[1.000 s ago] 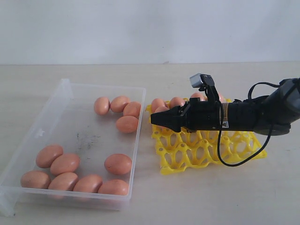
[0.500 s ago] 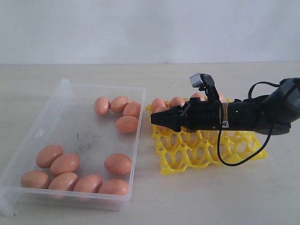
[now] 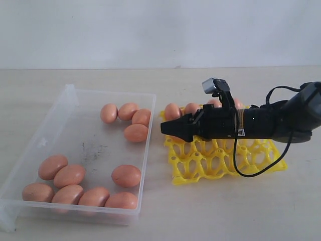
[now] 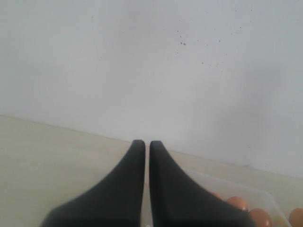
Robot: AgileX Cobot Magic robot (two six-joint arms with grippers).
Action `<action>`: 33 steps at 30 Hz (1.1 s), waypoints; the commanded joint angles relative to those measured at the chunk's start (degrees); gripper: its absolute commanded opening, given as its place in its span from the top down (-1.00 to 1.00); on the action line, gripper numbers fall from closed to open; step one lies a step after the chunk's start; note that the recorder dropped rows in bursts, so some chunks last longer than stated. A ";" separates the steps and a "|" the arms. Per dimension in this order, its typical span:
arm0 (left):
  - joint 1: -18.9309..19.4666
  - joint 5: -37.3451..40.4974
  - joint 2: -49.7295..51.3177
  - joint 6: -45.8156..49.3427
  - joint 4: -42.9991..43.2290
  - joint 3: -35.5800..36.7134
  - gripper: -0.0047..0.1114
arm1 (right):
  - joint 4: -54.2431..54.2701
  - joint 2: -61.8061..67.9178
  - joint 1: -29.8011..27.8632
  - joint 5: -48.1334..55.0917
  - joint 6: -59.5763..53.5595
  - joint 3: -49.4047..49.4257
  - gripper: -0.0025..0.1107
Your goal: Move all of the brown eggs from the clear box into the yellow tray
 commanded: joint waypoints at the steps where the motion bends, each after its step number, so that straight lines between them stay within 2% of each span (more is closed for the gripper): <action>1: -0.24 0.00 -0.16 0.33 -0.28 -0.15 0.85 | -0.35 -2.79 -0.16 6.30 0.41 0.01 -0.19; 17: -0.24 0.00 -0.16 0.33 -0.28 -0.15 0.85 | 3.30 -8.72 -0.16 10.71 -1.14 0.00 -0.19; 22: -0.24 0.00 -0.16 0.33 -0.28 -0.15 0.85 | -0.08 -10.70 -0.16 4.49 2.45 0.00 -0.17; 24: -0.24 0.00 -0.16 0.33 -0.28 -0.15 0.85 | -3.01 -11.81 -0.16 1.96 3.07 0.00 -0.04; 26: -0.24 0.00 -0.16 0.33 -0.28 -0.15 0.85 | -8.32 -13.22 -0.16 1.38 3.07 0.00 0.18; 29: -0.24 0.00 -0.16 0.33 -0.28 -0.15 0.85 | -19.51 -15.29 -0.16 4.60 6.13 0.00 0.68; 30: -0.24 0.00 -0.16 0.33 -0.28 -0.15 0.85 | -23.53 -15.97 -0.16 6.85 9.32 0.00 0.97; 33: -0.24 0.00 -0.16 0.33 -0.28 -0.15 0.85 | -28.28 -16.38 -0.16 13.13 17.91 0.00 0.96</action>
